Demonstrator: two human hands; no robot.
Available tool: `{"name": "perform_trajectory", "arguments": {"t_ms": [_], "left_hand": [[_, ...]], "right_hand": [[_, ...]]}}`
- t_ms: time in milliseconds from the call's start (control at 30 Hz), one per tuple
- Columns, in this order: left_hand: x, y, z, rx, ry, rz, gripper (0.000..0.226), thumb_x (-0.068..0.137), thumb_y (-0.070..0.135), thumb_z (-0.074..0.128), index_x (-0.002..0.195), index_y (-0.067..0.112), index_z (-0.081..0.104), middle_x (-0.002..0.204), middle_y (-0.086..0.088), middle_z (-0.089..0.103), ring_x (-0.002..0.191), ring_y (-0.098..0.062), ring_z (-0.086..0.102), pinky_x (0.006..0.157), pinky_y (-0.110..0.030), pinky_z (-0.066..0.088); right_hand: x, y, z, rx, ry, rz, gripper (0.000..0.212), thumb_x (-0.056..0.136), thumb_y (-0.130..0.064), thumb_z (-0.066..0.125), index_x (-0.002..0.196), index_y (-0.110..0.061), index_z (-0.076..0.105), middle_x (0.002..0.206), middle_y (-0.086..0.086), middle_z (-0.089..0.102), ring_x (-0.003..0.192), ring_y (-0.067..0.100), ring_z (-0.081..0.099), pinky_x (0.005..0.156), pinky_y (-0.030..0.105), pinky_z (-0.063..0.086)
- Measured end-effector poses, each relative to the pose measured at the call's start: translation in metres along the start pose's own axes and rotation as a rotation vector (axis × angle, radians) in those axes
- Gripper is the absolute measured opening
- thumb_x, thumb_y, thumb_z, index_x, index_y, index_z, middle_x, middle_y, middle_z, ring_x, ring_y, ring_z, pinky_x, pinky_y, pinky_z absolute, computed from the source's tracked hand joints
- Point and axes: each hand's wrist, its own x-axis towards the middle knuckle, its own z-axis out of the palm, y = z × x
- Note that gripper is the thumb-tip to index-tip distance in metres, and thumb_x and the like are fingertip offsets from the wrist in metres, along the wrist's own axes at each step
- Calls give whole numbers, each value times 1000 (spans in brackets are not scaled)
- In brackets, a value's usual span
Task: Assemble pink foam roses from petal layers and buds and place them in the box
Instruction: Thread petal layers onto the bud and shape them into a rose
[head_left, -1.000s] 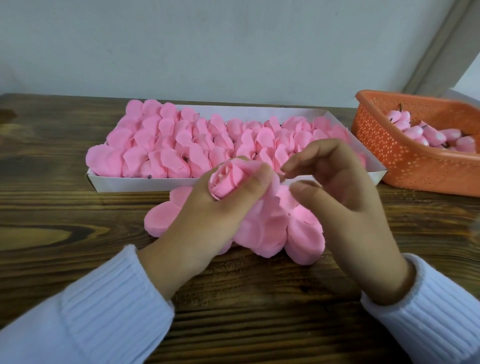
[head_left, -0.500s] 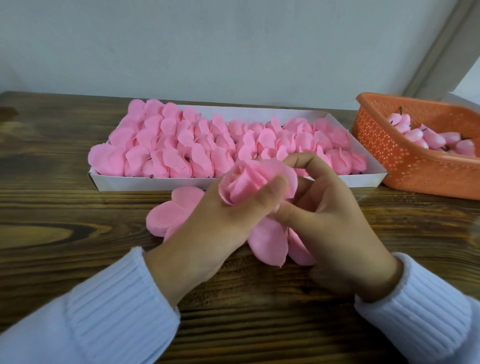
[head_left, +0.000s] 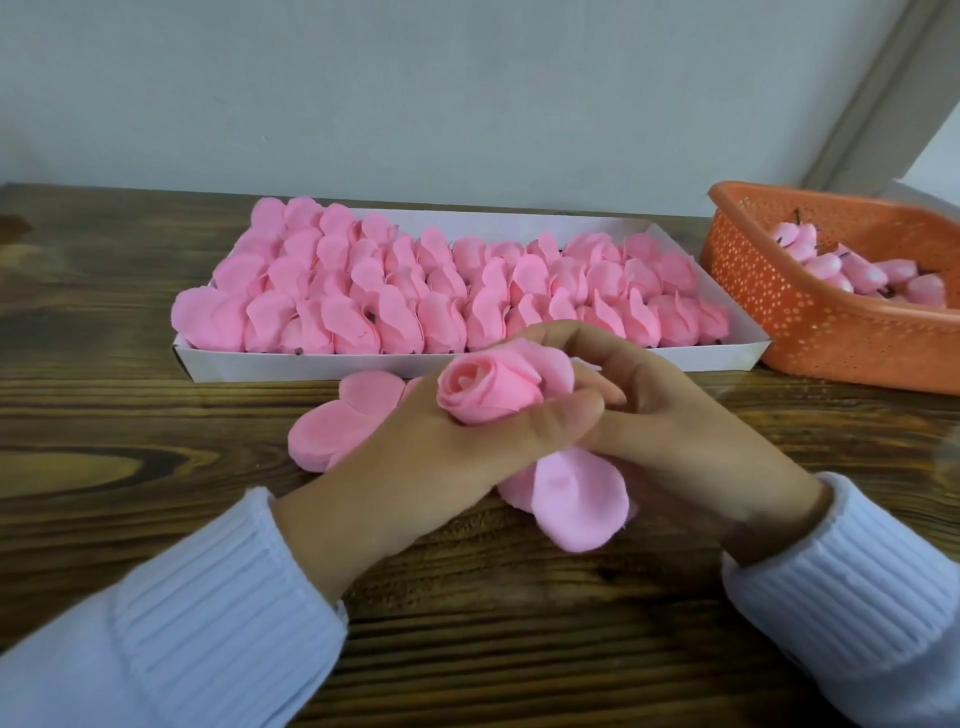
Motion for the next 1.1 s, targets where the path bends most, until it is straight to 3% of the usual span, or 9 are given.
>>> {"name": "perform_trajectory", "arguments": {"t_ms": [133,300,400,500,567,667,833,900,1100], "left_hand": [[1,3,2,-29,107,50,20,91,24,57,106,11,60,47,28,56,40,18,50,44,4,34],[4,6,4,-35,252,-32,34,90,35,52,120,19,56,39,25,51,35,16,46,39,3,30],[4,7,6,-66,299,-47,38,79,40,55,115,28,55,37,23,49,33,16,45,37,3,29],[3,8,7,-3,324,-70,12,79,41,60,86,36,68,34,17,47,27,8,41,33,-2,27],[2,7,8,20,306,-59,26,80,35,62,55,34,67,34,16,48,28,8,42,33,-3,28],[2,7,11,73,222,-26,29,78,28,58,49,29,58,34,17,48,32,12,44,39,2,29],[1,5,10,128,173,-21,23,78,32,60,60,18,57,35,18,46,34,11,44,42,2,31],[1,6,10,118,172,-11,17,78,31,60,61,28,62,36,20,47,35,11,45,42,2,31],[0,7,10,54,161,43,22,80,27,56,60,31,64,34,18,46,32,11,43,40,2,31]], "right_hand": [[1,-3,-4,81,88,33,38,78,-15,66,114,-3,60,101,15,71,93,23,67,77,28,56],[1,2,-7,-158,353,-25,35,65,-18,77,97,-8,65,93,23,71,84,33,64,86,51,51],[-1,0,-3,-295,421,-227,20,74,-8,74,91,-10,65,77,9,72,70,17,67,67,27,56],[-3,-1,2,-441,447,-387,15,80,-4,73,91,-7,63,77,10,70,67,20,67,62,23,56],[-5,0,5,-515,476,-435,12,80,-8,71,89,-9,63,78,10,70,68,25,67,63,29,57],[-5,0,4,-525,527,-441,11,82,-3,72,87,-8,63,74,8,69,63,20,67,59,27,56],[-6,0,4,-499,507,-471,13,80,-4,71,87,-11,63,74,3,69,59,7,64,57,17,51],[-6,0,7,-513,459,-504,14,79,-5,68,88,-14,62,75,-2,69,64,4,65,60,13,49],[-6,0,8,-439,404,-551,15,84,-2,62,91,-15,60,79,-4,70,72,7,67,67,18,51]]}}
